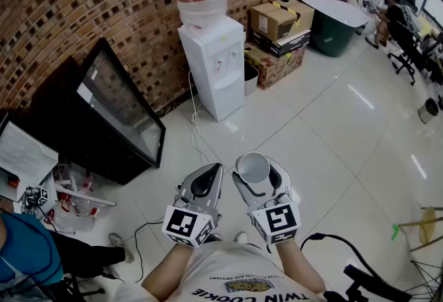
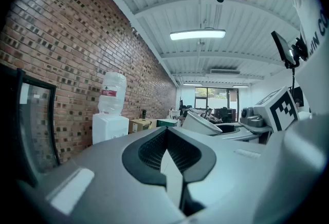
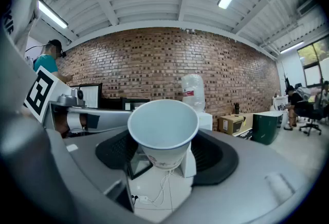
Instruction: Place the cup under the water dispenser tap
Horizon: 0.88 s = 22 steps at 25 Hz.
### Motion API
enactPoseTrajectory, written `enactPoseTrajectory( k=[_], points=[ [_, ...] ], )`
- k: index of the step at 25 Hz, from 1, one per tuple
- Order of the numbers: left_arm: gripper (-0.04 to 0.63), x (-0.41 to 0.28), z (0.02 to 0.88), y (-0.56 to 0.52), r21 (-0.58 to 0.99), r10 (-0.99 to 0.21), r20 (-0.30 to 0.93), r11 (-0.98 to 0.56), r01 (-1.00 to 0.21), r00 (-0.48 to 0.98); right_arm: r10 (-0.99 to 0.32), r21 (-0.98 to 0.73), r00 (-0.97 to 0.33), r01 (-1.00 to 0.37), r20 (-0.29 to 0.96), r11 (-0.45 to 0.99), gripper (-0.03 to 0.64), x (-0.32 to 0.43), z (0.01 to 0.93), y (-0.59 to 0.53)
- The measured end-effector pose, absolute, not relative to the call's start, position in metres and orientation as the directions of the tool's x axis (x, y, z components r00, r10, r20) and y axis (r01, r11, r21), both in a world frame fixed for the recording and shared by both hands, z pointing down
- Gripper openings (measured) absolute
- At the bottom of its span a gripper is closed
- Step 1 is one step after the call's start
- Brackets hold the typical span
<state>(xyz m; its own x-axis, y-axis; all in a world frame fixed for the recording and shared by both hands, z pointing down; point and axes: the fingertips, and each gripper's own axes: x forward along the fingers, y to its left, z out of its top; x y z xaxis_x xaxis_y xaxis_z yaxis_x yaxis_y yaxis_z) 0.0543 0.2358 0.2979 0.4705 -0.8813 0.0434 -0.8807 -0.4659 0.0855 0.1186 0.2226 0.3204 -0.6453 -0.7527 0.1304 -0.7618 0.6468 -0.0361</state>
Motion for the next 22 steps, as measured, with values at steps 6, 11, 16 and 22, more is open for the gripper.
enactPoseTrajectory(
  k=[6, 11, 16, 22],
  points=[
    [-0.009, 0.07, 0.298, 0.222, 0.076, -0.883, 0.047, -0.463, -0.883, 0.467, -0.755, -0.043, -0.641, -0.765, 0.139, 0.642, 0.328, 0.138, 0.326, 0.214],
    [-0.009, 0.069, 0.296, 0.212, 0.073, -0.888, 0.042, -0.455, -0.888, 0.458, -0.758, -0.04, -0.638, -0.768, 0.132, 0.639, 0.328, 0.144, 0.324, 0.206],
    [-0.009, 0.064, 0.3, 0.201, 0.072, -0.89, 0.035, -0.452, -0.889, 0.455, -0.754, -0.034, -0.644, -0.763, 0.133, 0.646, 0.328, 0.141, 0.328, 0.198],
    [-0.009, 0.045, 0.311, 0.171, 0.095, -0.896, 0.043, -0.436, -0.895, 0.442, -0.739, -0.028, -0.655, -0.751, 0.158, 0.659, 0.328, 0.124, 0.337, 0.171]
  ],
)
